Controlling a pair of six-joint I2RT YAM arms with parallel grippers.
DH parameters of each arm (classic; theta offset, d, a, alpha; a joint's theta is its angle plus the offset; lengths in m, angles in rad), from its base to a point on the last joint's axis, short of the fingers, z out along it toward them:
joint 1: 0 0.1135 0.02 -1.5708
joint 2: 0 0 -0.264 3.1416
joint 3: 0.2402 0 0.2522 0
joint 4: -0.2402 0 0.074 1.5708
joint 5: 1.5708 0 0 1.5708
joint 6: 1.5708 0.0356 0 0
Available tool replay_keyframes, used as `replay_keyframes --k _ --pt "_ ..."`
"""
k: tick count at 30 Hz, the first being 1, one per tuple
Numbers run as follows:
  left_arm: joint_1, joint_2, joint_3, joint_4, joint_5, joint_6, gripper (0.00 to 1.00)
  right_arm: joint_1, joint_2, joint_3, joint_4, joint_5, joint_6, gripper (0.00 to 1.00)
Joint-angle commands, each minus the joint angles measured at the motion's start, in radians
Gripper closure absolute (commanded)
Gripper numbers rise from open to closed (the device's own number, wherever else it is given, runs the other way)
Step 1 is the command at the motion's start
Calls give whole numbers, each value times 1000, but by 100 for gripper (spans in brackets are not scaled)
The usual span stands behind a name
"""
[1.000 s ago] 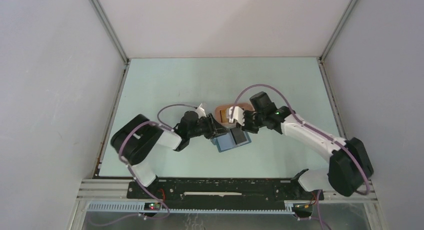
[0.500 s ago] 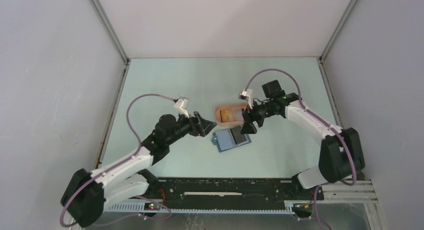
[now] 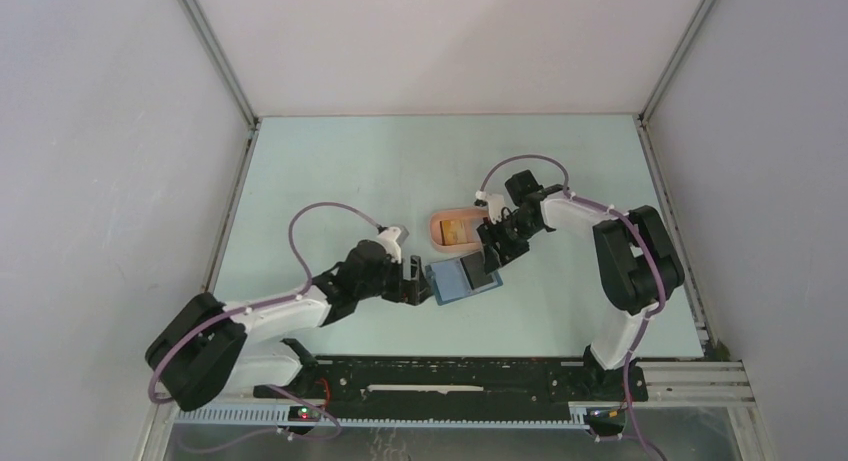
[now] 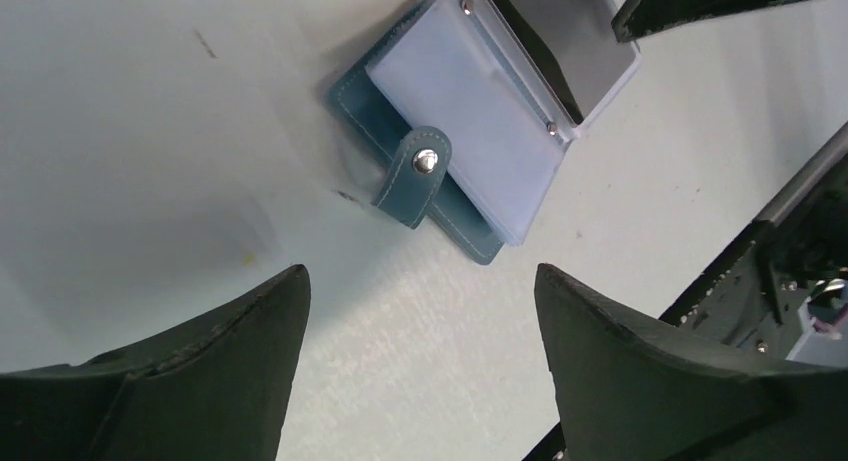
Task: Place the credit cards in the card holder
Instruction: Insert the credit card into the card holder, then close the card holder at the center of the board.
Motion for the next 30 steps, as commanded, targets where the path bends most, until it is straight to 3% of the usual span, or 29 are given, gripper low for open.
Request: replay_keyframes --k 1,8,17,24,30 --pt "-51 84 116 -29 -85 11 15 -4 28 45 -23 27 55 37" --pt "-94 215 209 -84 -188 7 27 8 50 45 -32 4 54 41" --pt "-94 273 274 -141 -218 19 52 32 71 49 -41 -14 55 44" --pt "-94 210 249 -170 -240 22 89 45 86 49 -56 -71 64 47" --pt "-94 76 233 -184 -208 45 98 79 87 49 -58 -126 82 51"
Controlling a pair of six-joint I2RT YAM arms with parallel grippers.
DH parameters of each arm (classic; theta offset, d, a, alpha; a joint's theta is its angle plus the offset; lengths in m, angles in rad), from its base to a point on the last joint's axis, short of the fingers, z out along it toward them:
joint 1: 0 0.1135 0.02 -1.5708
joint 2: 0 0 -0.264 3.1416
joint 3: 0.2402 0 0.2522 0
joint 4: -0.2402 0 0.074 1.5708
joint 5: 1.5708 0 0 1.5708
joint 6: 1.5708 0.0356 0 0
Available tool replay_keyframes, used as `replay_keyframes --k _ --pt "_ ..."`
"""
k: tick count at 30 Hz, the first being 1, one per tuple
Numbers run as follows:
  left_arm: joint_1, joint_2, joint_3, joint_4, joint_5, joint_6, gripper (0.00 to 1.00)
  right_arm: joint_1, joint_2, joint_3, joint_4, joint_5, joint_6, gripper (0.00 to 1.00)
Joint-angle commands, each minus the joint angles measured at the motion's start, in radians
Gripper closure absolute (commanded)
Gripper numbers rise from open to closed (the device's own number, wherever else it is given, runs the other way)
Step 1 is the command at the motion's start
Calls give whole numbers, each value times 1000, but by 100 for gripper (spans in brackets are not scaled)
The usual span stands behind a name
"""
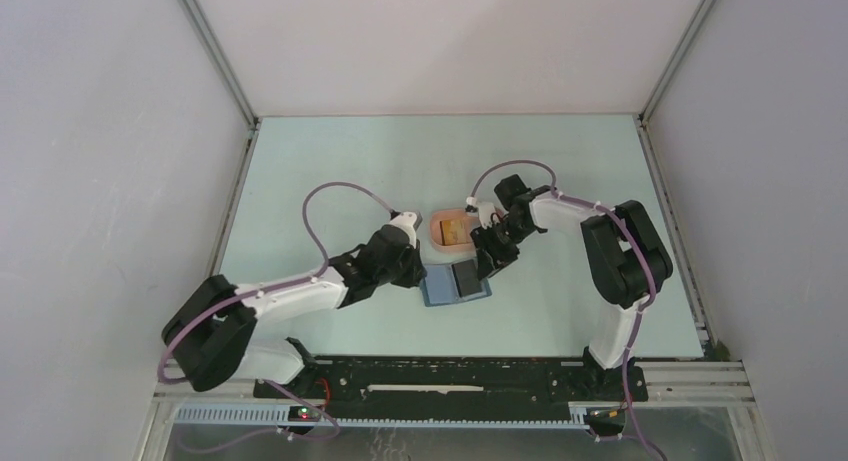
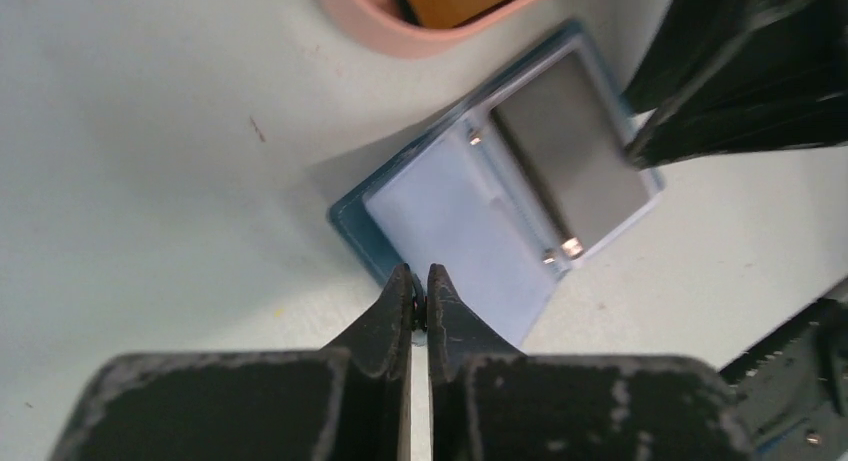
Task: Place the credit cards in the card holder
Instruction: Close the card holder at the center of the board.
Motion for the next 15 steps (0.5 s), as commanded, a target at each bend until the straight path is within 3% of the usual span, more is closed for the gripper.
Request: replay_keyframes --k 1,7,15 --pt "-5 -124 2 11 22 38 98 45 21 8 -16 -55 25 51" --pt "-6 -169 22 69 174 41 99 85 28 2 28 -135 81 54" --pt "-8 73 148 263 390 -36 99 35 -38 14 12 -209 52 52"
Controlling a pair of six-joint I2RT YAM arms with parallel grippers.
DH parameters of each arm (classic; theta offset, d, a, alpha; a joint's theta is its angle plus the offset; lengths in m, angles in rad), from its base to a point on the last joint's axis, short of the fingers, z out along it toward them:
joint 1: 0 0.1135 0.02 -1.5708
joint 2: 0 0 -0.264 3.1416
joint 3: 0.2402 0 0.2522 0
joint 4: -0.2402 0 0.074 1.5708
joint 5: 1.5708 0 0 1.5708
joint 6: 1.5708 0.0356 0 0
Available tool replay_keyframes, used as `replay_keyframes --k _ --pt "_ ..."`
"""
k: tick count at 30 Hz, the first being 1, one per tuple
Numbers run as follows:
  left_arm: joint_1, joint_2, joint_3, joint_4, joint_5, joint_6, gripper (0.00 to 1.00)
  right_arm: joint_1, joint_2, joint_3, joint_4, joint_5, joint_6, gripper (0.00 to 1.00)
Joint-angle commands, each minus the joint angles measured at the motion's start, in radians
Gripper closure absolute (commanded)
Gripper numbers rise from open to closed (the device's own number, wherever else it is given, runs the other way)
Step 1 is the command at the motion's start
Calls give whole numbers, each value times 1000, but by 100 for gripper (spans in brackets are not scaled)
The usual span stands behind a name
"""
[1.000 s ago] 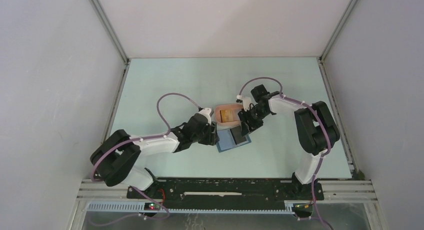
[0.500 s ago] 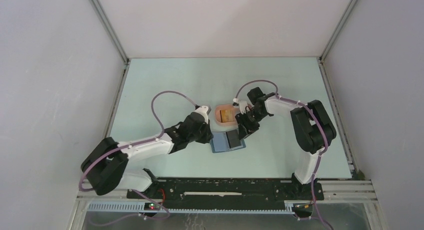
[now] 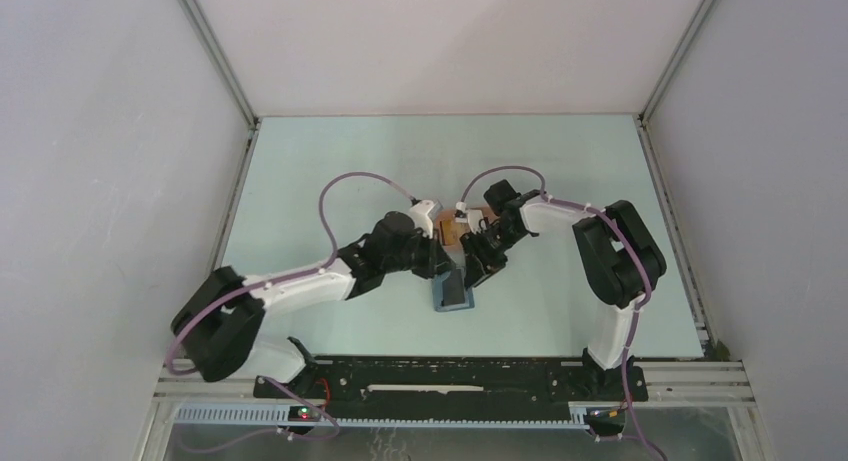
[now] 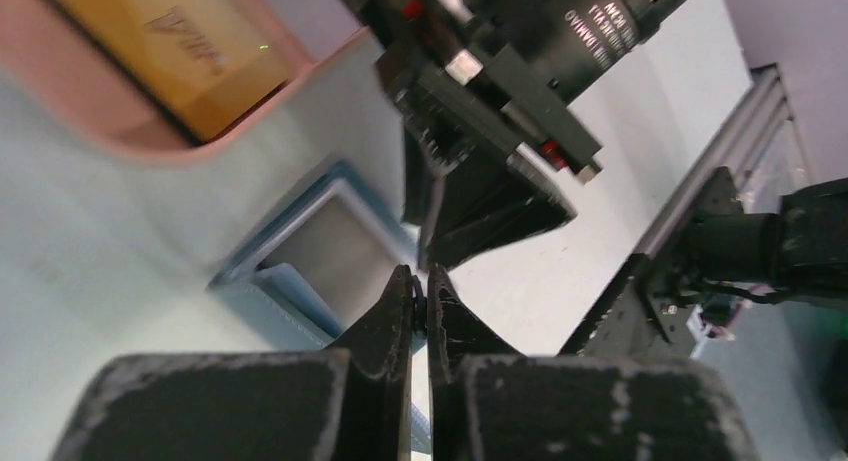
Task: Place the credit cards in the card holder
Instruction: Close the card holder at the center of the board.
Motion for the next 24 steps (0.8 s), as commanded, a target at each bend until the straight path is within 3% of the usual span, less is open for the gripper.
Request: replay_keyframes --k 1,9,14,20,24 --pt "-9 145 122 159 172 -54 99 -54 -77 29 -30 -69 -38 51" --pt "-31 325 222 199 233 -134 93 -247 -193 56 -139 -83 -184 47" --pt "-52 416 257 238 255 -191 75 -313 -217 55 -157 -136 -205 48" --pt "-55 354 244 269 224 -199 52 -320 -243 56 -166 -192 -230 48" --pt "-53 266 227 280 211 -168 49 -320 -284 43 -164 -272 -258 48"
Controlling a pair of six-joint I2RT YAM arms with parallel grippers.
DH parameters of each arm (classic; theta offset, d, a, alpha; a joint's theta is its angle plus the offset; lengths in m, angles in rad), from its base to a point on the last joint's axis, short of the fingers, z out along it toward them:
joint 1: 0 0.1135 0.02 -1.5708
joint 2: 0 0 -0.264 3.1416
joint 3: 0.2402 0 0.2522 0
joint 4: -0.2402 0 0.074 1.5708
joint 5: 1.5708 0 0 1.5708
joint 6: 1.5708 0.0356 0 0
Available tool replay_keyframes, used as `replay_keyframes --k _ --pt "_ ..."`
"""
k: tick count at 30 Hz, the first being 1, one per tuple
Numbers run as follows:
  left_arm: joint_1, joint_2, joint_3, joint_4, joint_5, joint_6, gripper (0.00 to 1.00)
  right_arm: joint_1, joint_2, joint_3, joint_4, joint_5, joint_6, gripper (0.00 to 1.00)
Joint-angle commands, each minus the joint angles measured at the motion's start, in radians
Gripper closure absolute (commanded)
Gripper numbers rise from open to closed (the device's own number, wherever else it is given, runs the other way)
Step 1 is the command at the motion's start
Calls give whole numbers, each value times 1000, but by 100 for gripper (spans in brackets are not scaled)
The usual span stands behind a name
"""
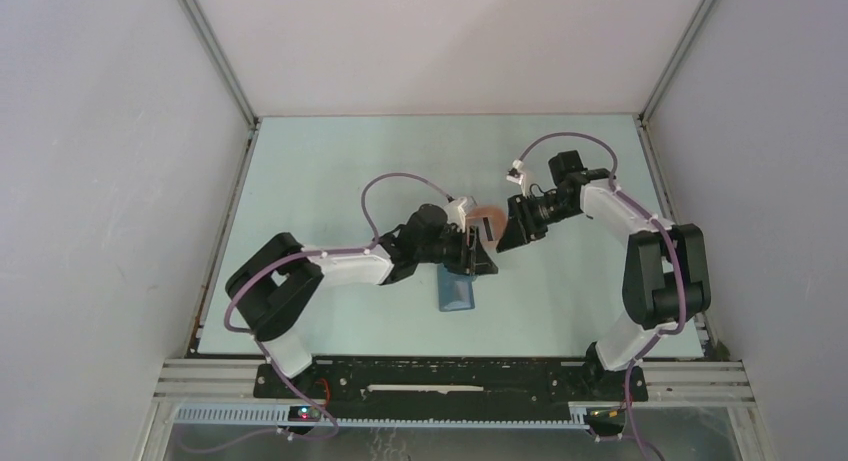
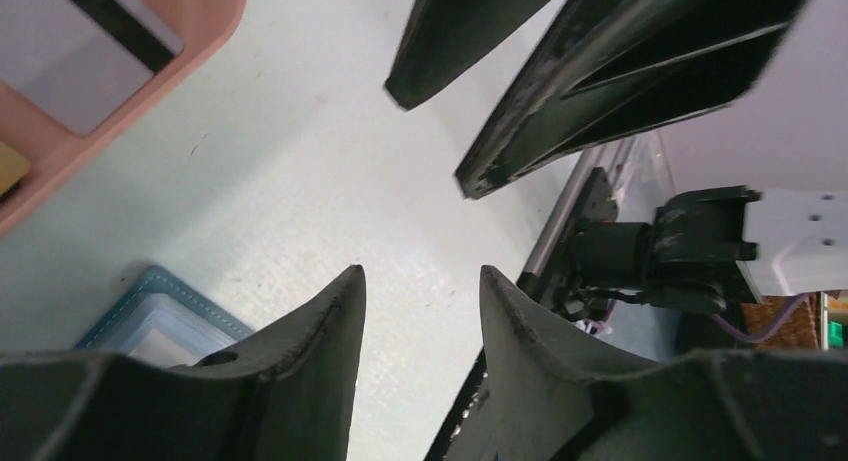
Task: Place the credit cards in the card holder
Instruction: Close the card holder at the center of the board.
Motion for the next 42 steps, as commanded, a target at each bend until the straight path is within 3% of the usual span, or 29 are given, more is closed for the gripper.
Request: replay_keyframes --k 1,10,16,20,24,30,42 --pt "-1 -149 7 77 -13 29 49 3 -94 4 -9 -129 -58 48" --pt "41 -348 -127 190 -27 46 49 10 -101 -6 -24 -274 -89 48" --pt "59 -693 -272 -201 -329 219 48 60 -68 -10 -21 -255 -108 45" --pt "67 -805 -415 -274 -407 186 56 154 -25 -7 55 -194 -65 38" --pt "69 -708 -468 -178 -362 143 69 239 56 52 84 -139 -36 33" --pt "66 -516 -448 -23 -269 107 74 296 136 96 119 -112 18 30" --pt "64 -429 -417 15 -250 97 74 324 193 138 67 -137 7 45"
